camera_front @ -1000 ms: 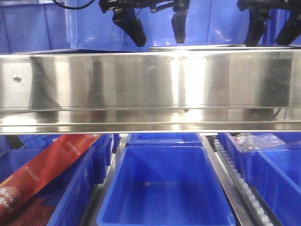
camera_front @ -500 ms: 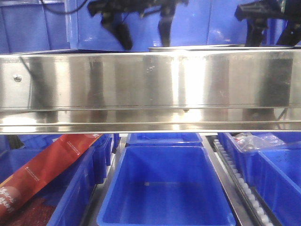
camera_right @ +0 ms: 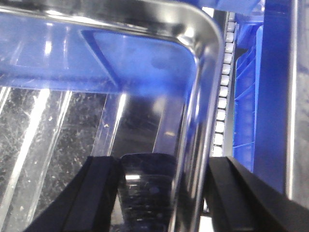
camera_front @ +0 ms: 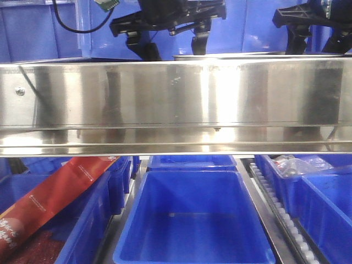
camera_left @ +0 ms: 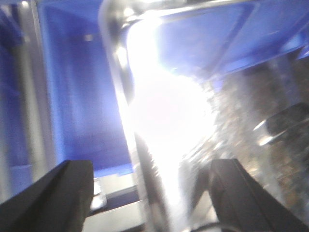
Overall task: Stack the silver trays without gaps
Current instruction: 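Close both grippers on opposite edges of the silver tray, then lift the held tray and pull it off the shelf toward the robot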
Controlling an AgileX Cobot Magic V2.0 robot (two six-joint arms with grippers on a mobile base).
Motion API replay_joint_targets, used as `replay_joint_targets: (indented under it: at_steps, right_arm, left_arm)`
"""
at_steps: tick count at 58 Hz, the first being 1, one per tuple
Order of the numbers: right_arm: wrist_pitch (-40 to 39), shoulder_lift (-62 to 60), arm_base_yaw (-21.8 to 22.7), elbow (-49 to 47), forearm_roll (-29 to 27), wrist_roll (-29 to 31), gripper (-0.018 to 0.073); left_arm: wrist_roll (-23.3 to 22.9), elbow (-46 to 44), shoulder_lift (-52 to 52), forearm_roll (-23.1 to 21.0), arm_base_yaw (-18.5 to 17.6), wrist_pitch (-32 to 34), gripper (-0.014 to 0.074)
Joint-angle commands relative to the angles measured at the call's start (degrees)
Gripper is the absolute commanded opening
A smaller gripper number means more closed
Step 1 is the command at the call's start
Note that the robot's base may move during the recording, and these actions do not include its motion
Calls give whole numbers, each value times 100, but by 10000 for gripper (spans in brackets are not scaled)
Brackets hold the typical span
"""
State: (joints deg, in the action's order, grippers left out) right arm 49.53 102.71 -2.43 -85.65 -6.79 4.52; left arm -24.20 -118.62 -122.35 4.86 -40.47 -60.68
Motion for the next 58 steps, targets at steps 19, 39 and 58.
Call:
replay_joint_targets:
  at_steps: [19,39,58]
  right_arm:
    - [-13,-6,4,-49,66,16,209]
    - [-34,-6,4,-49,82,16,-78]
    - [48,-130,4,-49,82,16,-78]
  left_arm:
    - [-56,-31,14,-143,10,218,214]
    - [-56,-31,14,-143,10,270,-20]
    - [0,-31,97,79,10,-119,-20]
